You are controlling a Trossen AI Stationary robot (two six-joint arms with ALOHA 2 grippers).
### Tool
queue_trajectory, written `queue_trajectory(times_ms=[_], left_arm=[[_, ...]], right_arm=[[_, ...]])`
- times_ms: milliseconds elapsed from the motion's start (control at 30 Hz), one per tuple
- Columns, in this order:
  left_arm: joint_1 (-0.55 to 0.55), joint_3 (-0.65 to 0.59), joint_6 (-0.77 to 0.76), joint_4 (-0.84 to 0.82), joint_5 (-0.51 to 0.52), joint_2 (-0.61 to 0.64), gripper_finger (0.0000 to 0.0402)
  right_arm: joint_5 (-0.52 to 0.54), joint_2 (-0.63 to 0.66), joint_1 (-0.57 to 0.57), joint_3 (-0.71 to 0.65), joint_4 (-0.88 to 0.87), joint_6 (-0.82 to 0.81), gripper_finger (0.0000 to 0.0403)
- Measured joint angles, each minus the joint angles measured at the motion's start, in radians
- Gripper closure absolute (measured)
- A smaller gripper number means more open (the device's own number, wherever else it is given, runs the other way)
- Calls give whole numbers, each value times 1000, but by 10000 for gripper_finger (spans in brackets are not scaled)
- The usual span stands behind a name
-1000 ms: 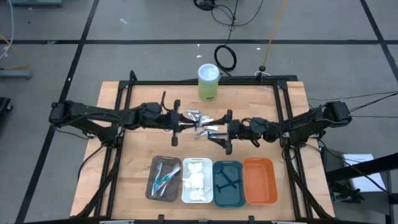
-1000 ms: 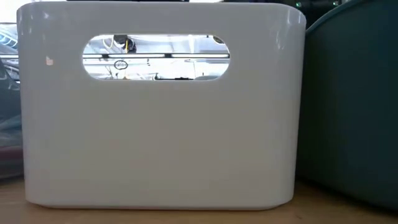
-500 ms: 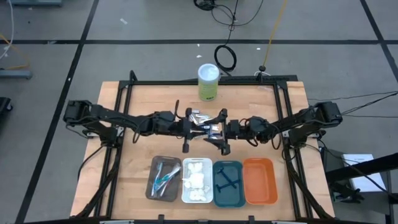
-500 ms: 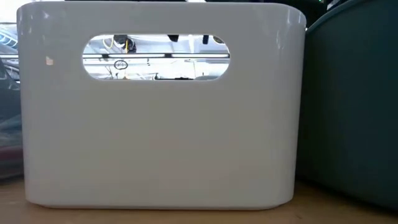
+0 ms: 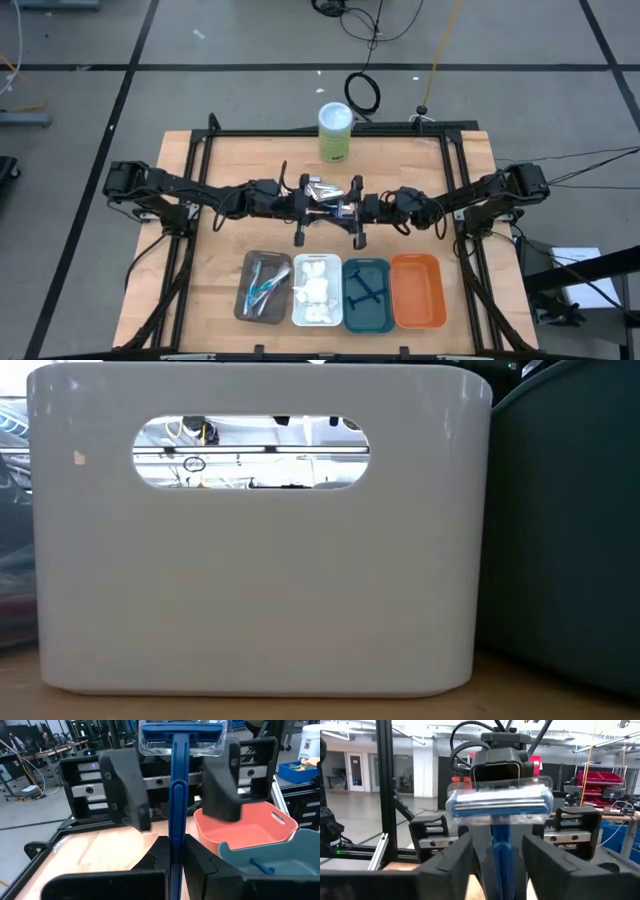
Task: Pick & Place Travel size toiletries
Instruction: Put the blue razor into the blue bin
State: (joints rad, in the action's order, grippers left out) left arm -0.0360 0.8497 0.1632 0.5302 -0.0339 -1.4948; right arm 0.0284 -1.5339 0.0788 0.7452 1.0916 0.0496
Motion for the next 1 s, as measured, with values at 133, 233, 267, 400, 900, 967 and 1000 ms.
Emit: queue_trajectory(times_ms=[133, 233, 267, 400, 900, 967, 1000], left_arm=[[0, 0, 8, 2, 0, 0, 392], [0, 0, 7, 3, -1, 0, 392], [0, 0, 3, 3, -3, 0, 391], [-1, 0, -46, -4, -1, 0, 365], [-139, 349, -31, -776, 250, 44, 152], [-143, 359, -54, -804, 308, 77, 138], [-141, 347, -54, -816, 332, 94, 133]], right_arm=[[0, 1, 0, 0, 2, 21, 297], [0, 1, 0, 0, 1, 30, 345], [0, 1, -1, 0, -4, 42, 362], [3, 1, -1, 0, -9, 67, 381], [-175, 54, -17, 0, -133, -102, 381], [-268, 91, 3, -6, -228, -174, 381], [-305, 102, 20, -8, -262, -200, 381]])
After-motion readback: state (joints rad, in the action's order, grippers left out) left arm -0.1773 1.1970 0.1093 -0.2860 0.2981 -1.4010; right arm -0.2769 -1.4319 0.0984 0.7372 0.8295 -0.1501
